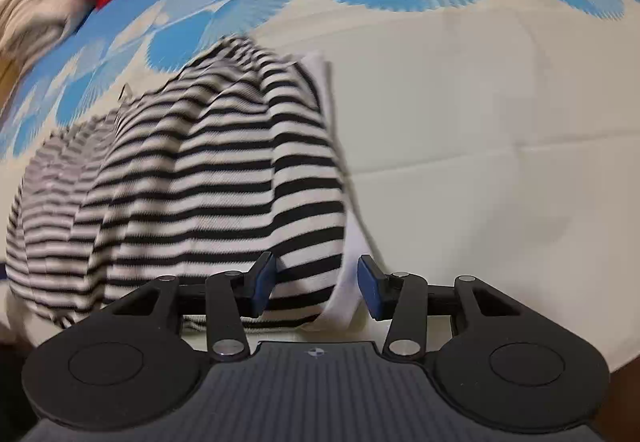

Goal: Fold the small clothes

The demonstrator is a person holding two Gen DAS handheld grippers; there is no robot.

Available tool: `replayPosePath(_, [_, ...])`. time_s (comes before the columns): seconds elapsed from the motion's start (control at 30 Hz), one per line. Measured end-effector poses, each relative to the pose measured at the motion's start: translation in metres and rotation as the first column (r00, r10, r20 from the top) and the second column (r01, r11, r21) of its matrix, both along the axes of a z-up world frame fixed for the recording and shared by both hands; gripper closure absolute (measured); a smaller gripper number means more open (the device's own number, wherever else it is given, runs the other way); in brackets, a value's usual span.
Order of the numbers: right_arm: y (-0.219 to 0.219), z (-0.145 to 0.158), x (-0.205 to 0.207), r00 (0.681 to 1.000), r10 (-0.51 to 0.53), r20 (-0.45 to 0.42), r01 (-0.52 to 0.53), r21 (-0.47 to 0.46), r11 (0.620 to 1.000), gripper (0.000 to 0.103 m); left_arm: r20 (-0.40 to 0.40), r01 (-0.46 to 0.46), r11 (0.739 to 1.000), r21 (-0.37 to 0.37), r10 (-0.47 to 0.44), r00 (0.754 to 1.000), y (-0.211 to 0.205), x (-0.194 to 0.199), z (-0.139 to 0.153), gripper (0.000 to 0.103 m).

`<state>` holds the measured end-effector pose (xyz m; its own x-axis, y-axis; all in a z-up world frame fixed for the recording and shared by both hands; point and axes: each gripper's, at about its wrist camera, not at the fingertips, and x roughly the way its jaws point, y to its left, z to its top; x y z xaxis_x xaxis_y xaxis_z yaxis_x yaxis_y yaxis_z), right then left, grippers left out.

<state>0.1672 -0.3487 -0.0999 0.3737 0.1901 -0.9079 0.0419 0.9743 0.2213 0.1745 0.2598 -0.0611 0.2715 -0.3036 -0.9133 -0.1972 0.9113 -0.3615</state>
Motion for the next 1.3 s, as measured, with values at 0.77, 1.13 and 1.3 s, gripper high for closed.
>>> replayPosePath(0.77, [-0.021, 0.009, -0.017, 0.998, -0.008, 0.06, 0.011, -0.057, 0.998, 0.083, 0.151, -0.012, 0.996, 0.084, -0.001, 0.988, -0.006, -0.005, 0.023, 0.08])
replayPosePath(1.13, [-0.002, -0.002, 0.001, 0.994, 0.102, 0.04, -0.1, -0.067, 0.993, 0.1, 0.245, 0.234, 0.97, 0.068, -0.244, 0.938, -0.08, 0.009, 0.035, 0.08])
replayPosePath(1.3, [-0.022, 0.009, 0.003, 0.997, -0.032, 0.075, 0.037, -0.072, 0.997, 0.103, 0.261, 0.206, 0.978, 0.025, -0.206, 0.943, -0.088, 0.024, 0.033, 0.078])
